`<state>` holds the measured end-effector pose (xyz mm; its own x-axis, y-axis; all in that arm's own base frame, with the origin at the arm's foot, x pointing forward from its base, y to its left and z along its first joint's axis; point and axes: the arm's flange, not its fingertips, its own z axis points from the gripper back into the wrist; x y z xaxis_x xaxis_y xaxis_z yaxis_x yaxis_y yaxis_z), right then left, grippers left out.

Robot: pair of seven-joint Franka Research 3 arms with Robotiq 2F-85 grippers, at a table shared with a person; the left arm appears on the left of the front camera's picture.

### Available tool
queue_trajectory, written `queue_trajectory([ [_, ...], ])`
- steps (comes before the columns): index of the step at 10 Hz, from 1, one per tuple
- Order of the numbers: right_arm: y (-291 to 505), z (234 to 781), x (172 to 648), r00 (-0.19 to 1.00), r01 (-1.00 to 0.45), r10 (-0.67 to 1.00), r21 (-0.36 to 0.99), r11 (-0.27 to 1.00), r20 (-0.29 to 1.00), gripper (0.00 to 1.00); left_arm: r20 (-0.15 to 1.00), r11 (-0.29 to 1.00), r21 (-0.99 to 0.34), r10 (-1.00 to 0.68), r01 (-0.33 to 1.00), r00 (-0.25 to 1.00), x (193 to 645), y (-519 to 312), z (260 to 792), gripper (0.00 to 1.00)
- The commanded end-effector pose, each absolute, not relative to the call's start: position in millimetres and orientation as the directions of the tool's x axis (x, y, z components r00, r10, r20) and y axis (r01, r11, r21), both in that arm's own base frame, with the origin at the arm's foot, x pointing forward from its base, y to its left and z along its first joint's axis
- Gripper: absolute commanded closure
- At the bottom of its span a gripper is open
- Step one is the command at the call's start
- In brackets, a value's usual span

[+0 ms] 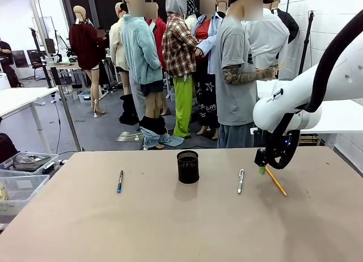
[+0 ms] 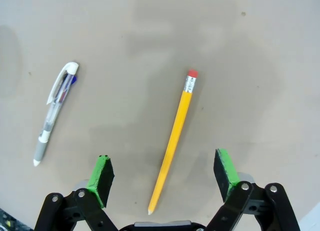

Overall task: Place the pens into the pen holder.
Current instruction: Pick up a writing instrument from the table and place it into the Pen holder.

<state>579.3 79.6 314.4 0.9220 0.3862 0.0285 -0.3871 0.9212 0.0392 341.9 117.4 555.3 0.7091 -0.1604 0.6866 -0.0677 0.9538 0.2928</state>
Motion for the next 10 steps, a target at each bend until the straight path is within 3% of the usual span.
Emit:
queue_trajectory([
  [1,79,307,592,0.935,-0.354,0.352,0.031,0.935,0.046,0.00,0.683,0.950,0.306,-0.167,-0.070,0.711,342,117,556,0.00],
  [4,75,300,597,0.943,-0.332,0.332,-0.001,0.943,0.031,0.00,0.683,0.950,0.306,-0.167,-0.070,0.711,342,117,556,0.00],
  [5,75,298,598,0.939,-0.341,0.341,-0.006,0.940,0.028,0.12,0.683,0.950,0.306,-0.167,-0.070,0.711,342,117,556,0.00],
  [9,80,291,600,0.935,-0.354,0.354,-0.021,0.935,-0.002,0.92,0.683,0.950,0.306,-0.167,-0.070,0.711,342,117,556,0.00],
  [10,82,290,601,0.934,-0.357,0.357,-0.021,0.934,-0.013,1.00,0.683,0.950,0.306,-0.167,-0.070,0.711,342,117,556,0.00],
])
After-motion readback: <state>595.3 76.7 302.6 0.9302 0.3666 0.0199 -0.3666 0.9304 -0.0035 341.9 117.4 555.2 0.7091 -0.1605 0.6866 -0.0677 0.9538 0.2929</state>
